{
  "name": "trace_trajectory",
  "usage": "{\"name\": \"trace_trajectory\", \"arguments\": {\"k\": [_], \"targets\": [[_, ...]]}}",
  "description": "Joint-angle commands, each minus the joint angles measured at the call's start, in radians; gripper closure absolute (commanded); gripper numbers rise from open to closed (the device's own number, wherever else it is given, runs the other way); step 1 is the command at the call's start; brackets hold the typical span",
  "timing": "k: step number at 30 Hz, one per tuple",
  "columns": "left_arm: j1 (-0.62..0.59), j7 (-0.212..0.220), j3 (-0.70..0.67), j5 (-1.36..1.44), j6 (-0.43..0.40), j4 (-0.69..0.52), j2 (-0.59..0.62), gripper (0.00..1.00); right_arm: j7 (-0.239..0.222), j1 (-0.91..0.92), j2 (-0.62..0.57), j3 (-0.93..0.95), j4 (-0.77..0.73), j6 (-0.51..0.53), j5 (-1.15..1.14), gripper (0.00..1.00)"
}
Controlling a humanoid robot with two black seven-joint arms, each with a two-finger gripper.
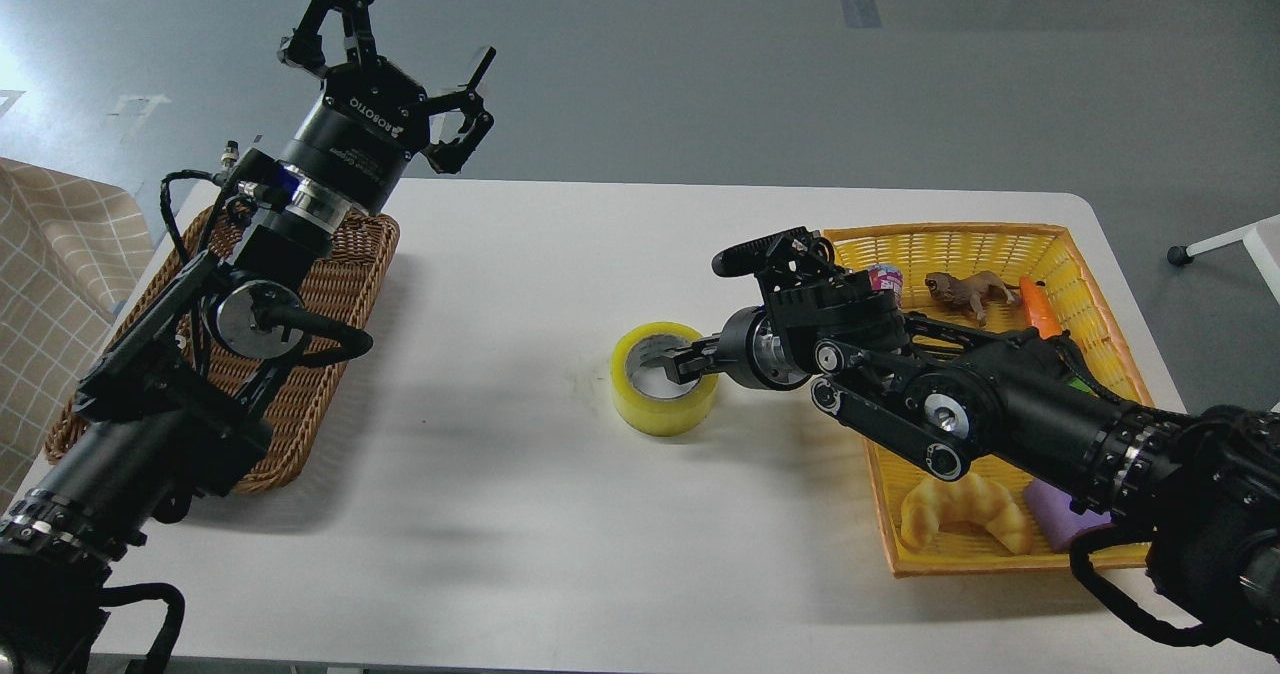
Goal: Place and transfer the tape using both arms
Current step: 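Lower the tape roll onto the table and open the right gripper, then raise the right gripper away from the tape back over the tray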
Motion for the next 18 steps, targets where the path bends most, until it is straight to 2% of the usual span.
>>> {"name": "trace_trajectory", "arguments": {"k": [1,7,13,18], "targets": [[0.001,0.000,0.002,0.000,0.000,0.000,0.001,0.02,0.000,0.025,0.000,0.013,0.009,0.000,0.006,0.04],[0.000,0.000,0.005,0.000,0.000,0.000,0.001,0.02,0.000,0.060,-0.017,0.064,0.117,0.000,0.006,0.03],[-0.002,0.005,0.010,0.000,0.000,0.000,-0.001,0.02,0.000,0.054,-0.207,0.143,0.338,0.000,0.011,0.02],[-0.002,0.009,0.012,0.003,0.000,0.000,0.001,0.02,0.000,0.017,-0.326,0.214,0.458,0.000,0.057,0.01]]}}
